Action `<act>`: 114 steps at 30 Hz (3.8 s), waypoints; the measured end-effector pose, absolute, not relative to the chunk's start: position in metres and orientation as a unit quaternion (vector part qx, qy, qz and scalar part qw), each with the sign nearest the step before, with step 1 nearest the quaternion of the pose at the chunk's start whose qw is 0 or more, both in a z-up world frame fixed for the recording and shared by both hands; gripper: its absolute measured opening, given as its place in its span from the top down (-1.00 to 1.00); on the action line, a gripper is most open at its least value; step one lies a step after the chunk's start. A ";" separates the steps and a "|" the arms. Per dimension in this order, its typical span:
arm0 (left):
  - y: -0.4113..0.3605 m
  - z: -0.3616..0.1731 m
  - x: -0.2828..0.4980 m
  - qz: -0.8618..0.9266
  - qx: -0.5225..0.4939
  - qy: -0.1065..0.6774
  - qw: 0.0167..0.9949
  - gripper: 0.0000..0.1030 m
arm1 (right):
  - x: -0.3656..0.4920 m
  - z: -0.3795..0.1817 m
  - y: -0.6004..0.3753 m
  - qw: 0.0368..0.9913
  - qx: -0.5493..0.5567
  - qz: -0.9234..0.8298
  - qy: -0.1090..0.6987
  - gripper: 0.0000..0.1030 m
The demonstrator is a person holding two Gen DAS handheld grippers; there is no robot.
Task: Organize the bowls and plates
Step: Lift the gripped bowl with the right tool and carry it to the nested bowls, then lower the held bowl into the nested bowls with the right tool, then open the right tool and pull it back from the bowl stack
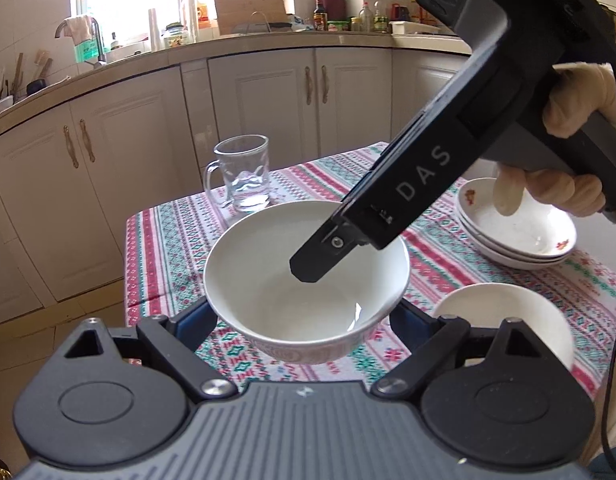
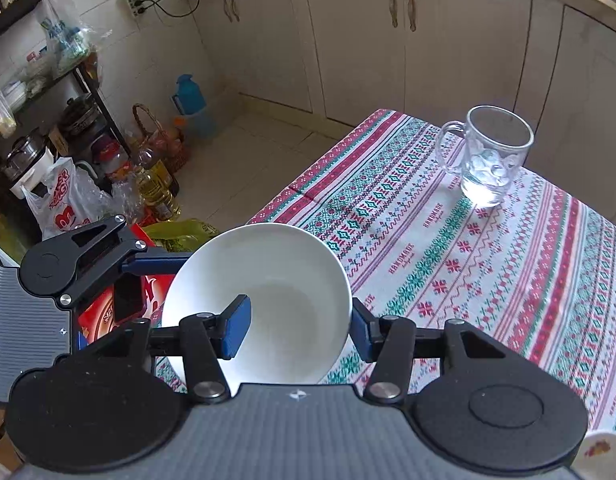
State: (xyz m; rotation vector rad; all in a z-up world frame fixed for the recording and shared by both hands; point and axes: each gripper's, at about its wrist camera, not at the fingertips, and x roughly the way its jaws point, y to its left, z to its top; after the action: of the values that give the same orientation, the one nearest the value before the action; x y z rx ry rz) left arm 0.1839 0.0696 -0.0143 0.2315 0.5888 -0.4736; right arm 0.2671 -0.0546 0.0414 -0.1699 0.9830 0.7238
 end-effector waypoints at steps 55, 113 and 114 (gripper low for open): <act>0.001 -0.025 0.109 -0.283 0.110 0.321 0.897 -0.79 | 0.156 0.027 -0.153 0.840 -0.042 0.305 0.446 -0.15; 0.026 -0.027 0.072 -0.264 0.162 0.316 0.897 -0.91 | 0.064 0.027 -0.176 0.890 -0.119 0.287 0.334 -1.00; 0.027 -0.030 0.071 -0.262 0.163 0.318 0.897 -0.91 | 0.061 0.023 -0.178 0.890 -0.122 0.284 0.335 -1.00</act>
State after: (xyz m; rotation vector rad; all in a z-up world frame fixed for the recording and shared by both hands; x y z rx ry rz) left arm 0.0715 0.0267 -0.0300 0.3386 0.6579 -0.5426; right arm 0.0610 -0.1778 0.0230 -0.2537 0.6950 0.5895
